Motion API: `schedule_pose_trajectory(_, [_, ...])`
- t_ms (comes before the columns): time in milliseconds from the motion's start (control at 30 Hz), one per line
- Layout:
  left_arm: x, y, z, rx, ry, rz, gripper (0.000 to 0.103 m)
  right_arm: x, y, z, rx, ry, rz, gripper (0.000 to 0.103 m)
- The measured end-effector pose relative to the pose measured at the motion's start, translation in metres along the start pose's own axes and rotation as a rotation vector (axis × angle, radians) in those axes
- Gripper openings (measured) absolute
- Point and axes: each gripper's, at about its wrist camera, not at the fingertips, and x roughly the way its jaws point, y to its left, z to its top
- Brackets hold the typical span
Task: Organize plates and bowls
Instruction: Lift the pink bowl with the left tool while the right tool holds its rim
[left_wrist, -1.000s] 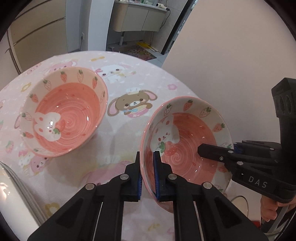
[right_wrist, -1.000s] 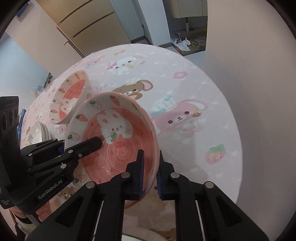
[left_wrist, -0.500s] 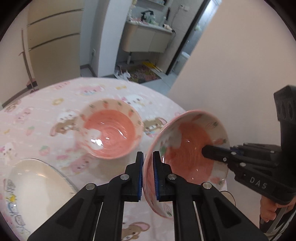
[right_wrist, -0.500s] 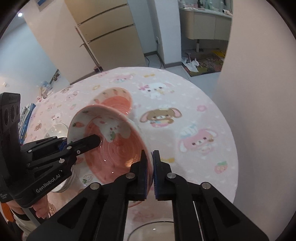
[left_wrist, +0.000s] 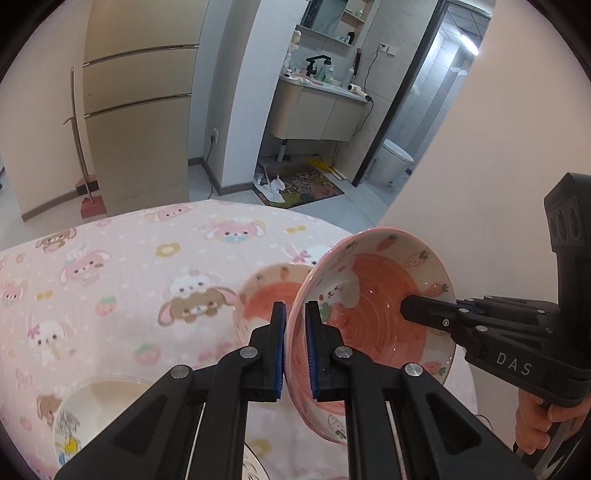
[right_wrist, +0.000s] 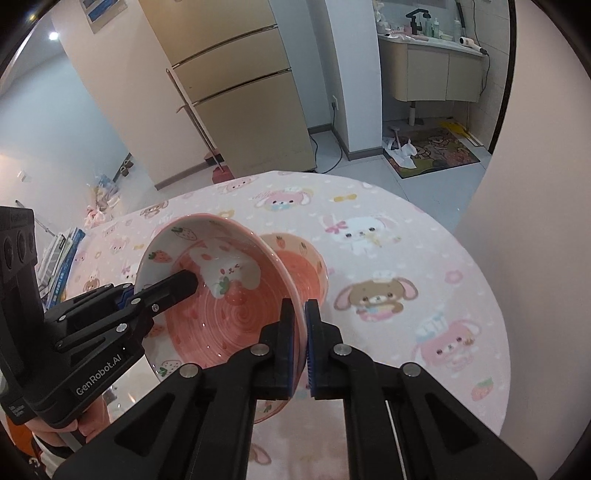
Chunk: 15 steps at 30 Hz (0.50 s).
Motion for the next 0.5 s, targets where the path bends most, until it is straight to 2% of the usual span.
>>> schedule_pose_trajectory(267, [0.036, 0.017, 0.002, 0.014, 0.025, 0.037, 0.011, 0.047, -0.004, 0.009, 0.010, 0.045, -0.018, 0.007])
schedule_pose_trajectory(500, [0.055, 0.019, -0.002, 0.059, 0.029, 0.084, 0.011, 0.060, -0.001, 0.010, -0.029, 0.042, -0.074, 0.009])
